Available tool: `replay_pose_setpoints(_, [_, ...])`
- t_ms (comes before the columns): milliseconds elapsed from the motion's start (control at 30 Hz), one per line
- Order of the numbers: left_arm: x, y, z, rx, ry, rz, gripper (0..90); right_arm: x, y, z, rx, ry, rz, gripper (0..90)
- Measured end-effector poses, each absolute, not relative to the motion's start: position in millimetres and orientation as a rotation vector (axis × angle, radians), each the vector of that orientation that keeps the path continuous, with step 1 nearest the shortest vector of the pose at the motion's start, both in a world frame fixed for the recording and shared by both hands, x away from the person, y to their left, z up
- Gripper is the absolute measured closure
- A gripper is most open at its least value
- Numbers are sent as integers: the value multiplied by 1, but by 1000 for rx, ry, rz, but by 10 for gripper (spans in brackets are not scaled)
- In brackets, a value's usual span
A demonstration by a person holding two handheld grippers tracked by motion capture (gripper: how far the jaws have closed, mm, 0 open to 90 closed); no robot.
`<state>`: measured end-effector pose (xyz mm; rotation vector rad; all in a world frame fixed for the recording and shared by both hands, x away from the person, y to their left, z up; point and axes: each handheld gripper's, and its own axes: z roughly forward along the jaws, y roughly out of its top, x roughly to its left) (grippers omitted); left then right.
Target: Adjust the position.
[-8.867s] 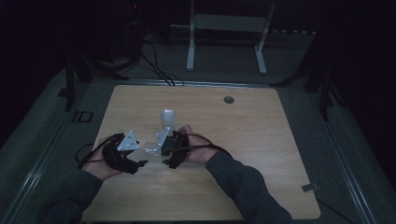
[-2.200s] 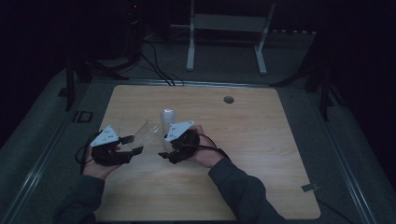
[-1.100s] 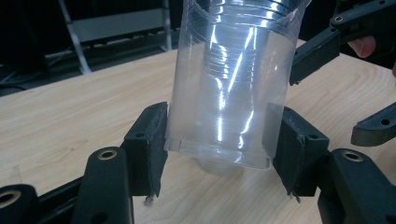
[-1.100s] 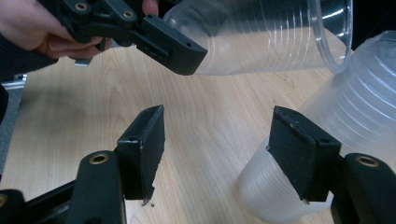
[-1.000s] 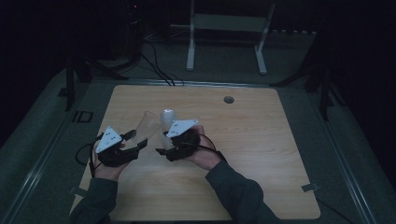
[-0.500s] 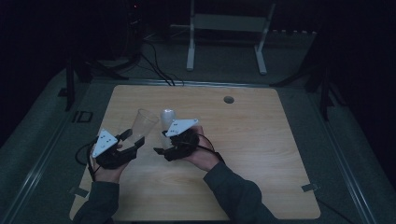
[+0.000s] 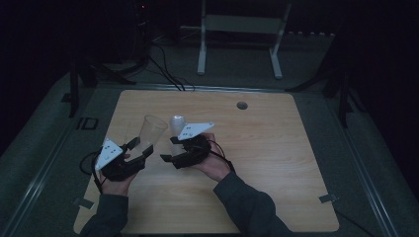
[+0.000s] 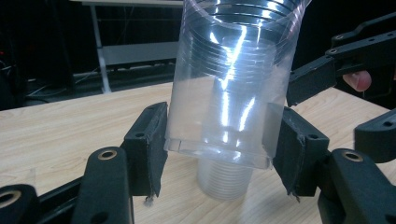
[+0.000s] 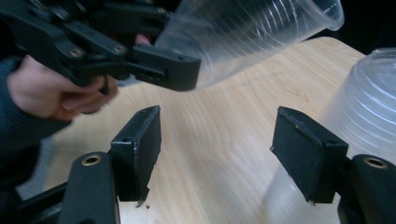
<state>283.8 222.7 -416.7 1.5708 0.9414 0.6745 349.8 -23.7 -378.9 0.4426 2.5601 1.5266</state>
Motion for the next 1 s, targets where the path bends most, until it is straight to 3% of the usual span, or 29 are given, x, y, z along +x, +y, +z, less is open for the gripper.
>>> replay_pose_setpoints(1000, [275,222,-414,1549,884,641,420,362,-27,-372,630,2530,1834,224])
